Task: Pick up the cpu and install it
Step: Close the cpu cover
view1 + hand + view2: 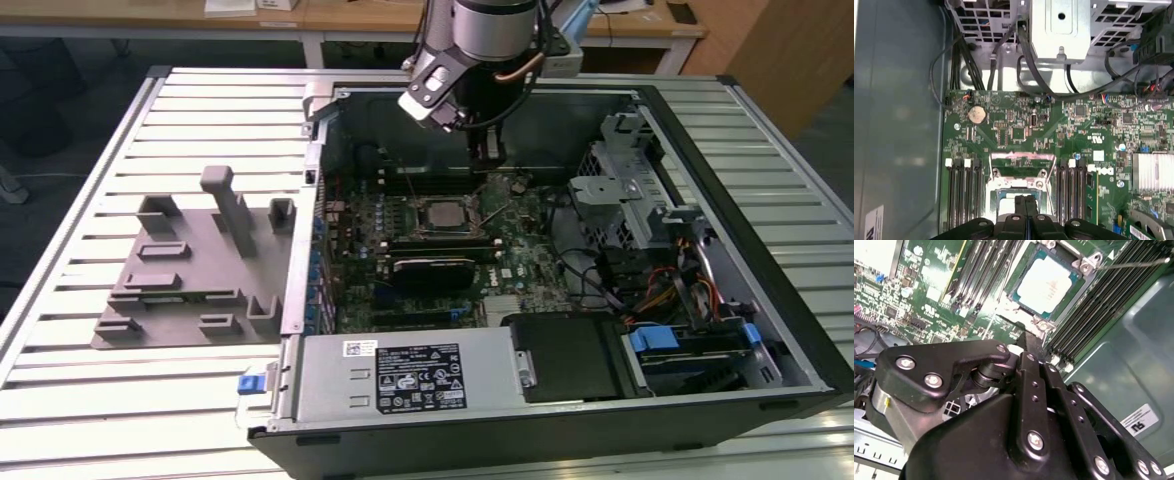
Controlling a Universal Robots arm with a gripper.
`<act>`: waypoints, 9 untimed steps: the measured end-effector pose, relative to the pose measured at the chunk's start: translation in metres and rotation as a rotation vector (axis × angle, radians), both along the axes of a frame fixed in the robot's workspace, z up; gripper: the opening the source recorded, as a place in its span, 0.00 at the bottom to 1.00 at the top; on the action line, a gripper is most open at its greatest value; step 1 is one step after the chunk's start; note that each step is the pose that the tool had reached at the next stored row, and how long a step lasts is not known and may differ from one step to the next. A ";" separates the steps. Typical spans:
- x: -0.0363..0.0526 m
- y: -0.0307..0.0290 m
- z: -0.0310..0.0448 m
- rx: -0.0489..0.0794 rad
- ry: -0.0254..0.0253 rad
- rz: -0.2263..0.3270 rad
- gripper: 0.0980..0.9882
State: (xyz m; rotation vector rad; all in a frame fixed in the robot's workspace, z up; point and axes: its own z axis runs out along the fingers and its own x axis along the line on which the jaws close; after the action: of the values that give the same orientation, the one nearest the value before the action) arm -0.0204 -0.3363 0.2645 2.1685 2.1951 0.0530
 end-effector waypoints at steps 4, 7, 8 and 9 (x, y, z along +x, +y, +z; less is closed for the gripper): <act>0.0069 0.0000 0.0000 0.000 0.0000 0.000 0.01; 0.0118 0.0000 0.0000 0.000 0.0000 0.000 0.01; 0.0134 0.0000 0.0000 0.000 0.0000 0.000 0.01; 0.0151 0.0001 0.0000 0.000 0.0000 0.000 0.01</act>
State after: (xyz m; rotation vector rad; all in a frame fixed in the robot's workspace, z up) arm -0.0054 -0.3362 0.2645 2.1686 2.1950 0.0529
